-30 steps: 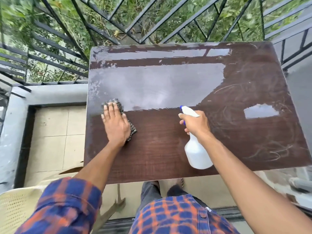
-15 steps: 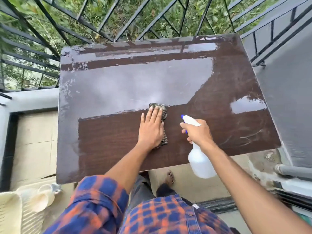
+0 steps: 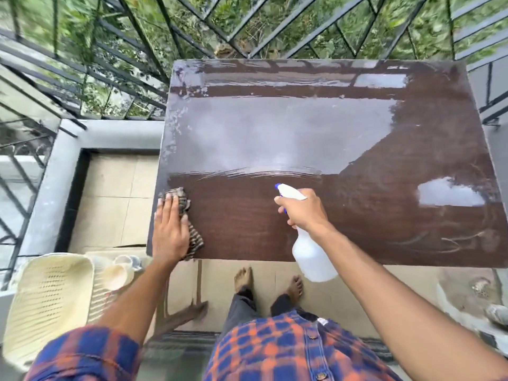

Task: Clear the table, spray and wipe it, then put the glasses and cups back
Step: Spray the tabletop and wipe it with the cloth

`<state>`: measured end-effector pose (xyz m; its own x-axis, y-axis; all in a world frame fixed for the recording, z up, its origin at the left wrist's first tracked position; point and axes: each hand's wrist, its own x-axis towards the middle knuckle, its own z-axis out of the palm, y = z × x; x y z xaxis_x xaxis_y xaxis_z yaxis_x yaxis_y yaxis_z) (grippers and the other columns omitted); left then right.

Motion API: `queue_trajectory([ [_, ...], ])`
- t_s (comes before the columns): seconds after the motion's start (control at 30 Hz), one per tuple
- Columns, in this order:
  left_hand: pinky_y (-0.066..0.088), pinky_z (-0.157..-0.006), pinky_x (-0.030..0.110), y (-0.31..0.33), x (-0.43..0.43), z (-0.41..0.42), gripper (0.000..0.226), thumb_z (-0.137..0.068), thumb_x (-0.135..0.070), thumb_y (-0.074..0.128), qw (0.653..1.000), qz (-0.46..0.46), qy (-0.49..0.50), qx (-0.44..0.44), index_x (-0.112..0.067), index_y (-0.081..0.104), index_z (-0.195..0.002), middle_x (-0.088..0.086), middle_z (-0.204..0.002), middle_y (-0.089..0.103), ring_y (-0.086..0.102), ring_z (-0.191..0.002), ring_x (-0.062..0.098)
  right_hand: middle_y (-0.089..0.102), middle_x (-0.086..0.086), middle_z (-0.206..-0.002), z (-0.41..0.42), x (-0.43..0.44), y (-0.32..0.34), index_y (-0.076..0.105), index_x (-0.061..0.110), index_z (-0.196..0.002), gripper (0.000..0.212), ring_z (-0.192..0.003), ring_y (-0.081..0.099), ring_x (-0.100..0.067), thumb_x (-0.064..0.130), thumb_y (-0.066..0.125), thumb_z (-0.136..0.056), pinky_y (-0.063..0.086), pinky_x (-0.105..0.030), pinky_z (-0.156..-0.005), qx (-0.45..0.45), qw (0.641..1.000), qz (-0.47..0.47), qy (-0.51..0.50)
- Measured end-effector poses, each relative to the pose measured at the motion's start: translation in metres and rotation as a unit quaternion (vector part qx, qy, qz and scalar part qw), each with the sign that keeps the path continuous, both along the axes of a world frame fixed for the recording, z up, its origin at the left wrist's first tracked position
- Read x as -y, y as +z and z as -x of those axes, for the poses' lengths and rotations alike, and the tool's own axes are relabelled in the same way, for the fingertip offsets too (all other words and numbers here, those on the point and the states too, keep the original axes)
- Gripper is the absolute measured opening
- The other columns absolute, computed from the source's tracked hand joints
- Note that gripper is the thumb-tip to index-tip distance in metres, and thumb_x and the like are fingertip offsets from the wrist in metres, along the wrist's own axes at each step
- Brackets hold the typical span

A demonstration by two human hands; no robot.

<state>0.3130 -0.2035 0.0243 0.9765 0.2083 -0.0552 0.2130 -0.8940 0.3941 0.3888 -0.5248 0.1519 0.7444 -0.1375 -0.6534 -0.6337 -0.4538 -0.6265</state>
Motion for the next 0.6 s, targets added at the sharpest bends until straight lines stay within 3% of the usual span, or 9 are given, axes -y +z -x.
queue_trajectory([
  [0.3, 0.020, -0.122, 0.049, -0.002, -0.033, 0.023, 0.055, -0.100, -0.022, 0.040, 0.998, 0.023, -0.036, 0.055, 0.003, 0.037, -0.149, 0.020, -0.157, 0.034, 0.022, -0.149, 0.036, 0.081, -0.005, -0.084, 0.001, -0.075, -0.003, 0.075, 0.014, -0.090, 0.021, -0.047, 0.059, -0.018, 0.034, 0.073, -0.087, 0.053, -0.032, -0.061, 0.003, 1.000, 0.010, 0.028],
  [0.6, 0.024, -0.119, 0.054, -0.007, -0.029, 0.030, 0.055, -0.100, -0.024, 0.037, 0.997, 0.019, -0.028, 0.066, 0.001, 0.038, -0.149, 0.021, -0.155, 0.037, 0.027, -0.147, 0.039, 0.079, -0.004, -0.077, 0.026, -0.067, -0.009, 0.076, 0.017, -0.088, 0.017, -0.042, 0.055, -0.015, 0.033, 0.073, -0.088, 0.049, -0.030, -0.055, 0.007, 1.000, 0.022, -0.010],
])
